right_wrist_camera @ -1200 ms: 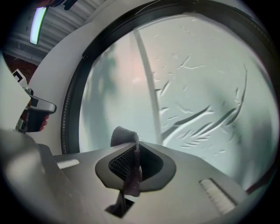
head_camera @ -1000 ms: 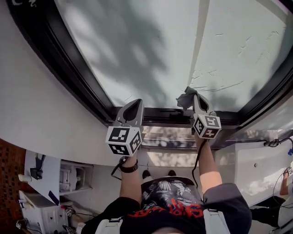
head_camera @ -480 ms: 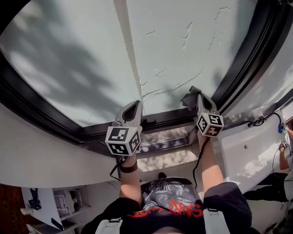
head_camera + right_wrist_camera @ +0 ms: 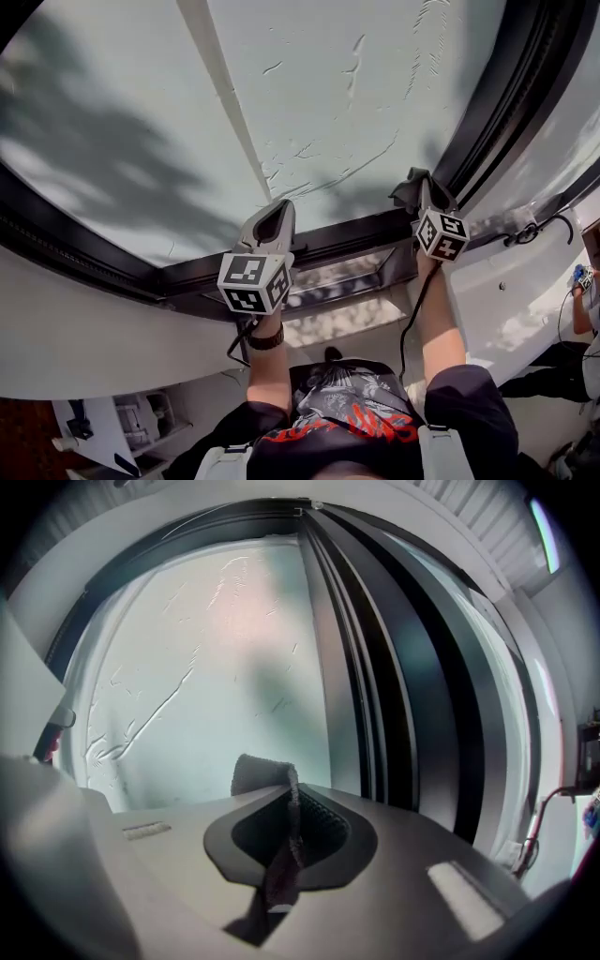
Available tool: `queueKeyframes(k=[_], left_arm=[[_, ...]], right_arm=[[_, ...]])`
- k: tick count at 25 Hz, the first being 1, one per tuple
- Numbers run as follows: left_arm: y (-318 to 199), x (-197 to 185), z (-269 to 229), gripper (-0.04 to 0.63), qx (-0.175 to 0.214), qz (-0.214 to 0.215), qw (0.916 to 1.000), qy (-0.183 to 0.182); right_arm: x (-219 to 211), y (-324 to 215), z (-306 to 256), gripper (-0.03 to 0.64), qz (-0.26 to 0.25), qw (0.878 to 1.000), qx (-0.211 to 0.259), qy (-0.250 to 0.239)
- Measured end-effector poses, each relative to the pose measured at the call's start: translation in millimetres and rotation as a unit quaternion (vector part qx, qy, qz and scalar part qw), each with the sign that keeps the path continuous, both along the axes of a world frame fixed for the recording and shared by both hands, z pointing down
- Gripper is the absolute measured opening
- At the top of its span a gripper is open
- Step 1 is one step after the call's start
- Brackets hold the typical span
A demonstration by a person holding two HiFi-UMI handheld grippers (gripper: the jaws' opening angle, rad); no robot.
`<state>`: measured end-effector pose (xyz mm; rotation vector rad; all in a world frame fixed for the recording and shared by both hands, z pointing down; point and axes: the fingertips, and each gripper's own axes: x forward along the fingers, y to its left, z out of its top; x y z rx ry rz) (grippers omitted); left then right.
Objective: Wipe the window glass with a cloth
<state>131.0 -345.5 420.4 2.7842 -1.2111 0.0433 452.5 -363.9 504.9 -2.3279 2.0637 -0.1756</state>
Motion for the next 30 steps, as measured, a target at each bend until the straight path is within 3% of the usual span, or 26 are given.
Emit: queueKeyframes(k=[4, 7, 10, 13, 17, 20, 22, 24, 27, 30], left_arm=[[3, -17, 5, 0.000, -0.007, -0.012, 0.9999, 0.000], [4, -36, 9, 0.000, -0.012, -0.029, 0.9995, 0.000], [6, -63, 6, 0.000, -0.008, -0.050, 0.9987, -0.002], [10, -102, -5, 0.000, 0.006, -0.062, 0.9980, -0.012], [27, -193, -9, 0.000, 0.007, -0.124, 0.9921, -0.017], [52, -275, -11, 0.000, 0.009, -0.201, 0.9793, -0.019], [67, -318, -12, 0.000, 0.012, -0.235, 0.9717, -0.017], [80, -346, -17, 0.000, 0.017, -0.255, 0.9667, -0.010], [94, -371, -30, 0.000, 0.033, -0.270, 0.9623, -0.002], [98, -383, -32, 0.000, 0.036, -0.276, 0.9604, 0.004]], right_arm=[[-6, 3, 3, 0.017, 0.012, 1.000, 0.003, -0.019], [-46, 7, -6, 0.017, -0.017, 0.999, 0.022, -0.040], [-137, 14, -24, 0.017, -0.093, 0.994, 0.050, -0.038], [-249, 24, -44, 0.017, -0.184, 0.979, 0.080, -0.026], [-396, 25, -40, 0.017, -0.309, 0.947, 0.076, -0.046], [-503, 21, -18, 0.017, -0.400, 0.913, 0.054, -0.058], [-559, 14, 0, 0.017, -0.428, 0.901, 0.034, -0.068], [-605, 4, 18, 0.017, -0.436, 0.897, 0.013, -0.076], [-670, -12, 41, 0.017, -0.452, 0.890, -0.017, -0.057], [-702, -23, 54, 0.017, -0.462, 0.885, -0.040, -0.032]])
